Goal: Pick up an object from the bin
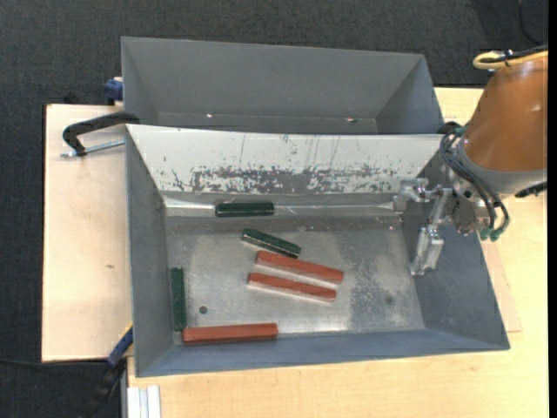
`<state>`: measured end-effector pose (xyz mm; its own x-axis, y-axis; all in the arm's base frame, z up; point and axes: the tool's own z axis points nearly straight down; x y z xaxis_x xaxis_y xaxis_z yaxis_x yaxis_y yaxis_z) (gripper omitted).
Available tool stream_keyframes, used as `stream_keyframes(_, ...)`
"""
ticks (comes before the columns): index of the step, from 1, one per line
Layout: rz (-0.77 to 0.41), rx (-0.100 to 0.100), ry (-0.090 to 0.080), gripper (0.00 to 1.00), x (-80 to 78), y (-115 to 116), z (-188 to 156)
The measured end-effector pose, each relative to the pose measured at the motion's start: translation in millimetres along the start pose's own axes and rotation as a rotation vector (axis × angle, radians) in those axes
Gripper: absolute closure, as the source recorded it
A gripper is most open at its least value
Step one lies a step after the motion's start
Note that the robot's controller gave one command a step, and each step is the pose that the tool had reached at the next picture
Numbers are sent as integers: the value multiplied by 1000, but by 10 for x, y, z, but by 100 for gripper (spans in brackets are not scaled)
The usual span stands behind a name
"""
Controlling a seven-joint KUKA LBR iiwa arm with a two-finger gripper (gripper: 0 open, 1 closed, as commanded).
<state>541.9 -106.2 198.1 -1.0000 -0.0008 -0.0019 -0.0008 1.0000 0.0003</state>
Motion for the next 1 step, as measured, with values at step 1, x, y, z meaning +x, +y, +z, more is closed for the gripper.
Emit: stream_keyframes(1, 22, -5, 3, 0, 10, 825, 712)
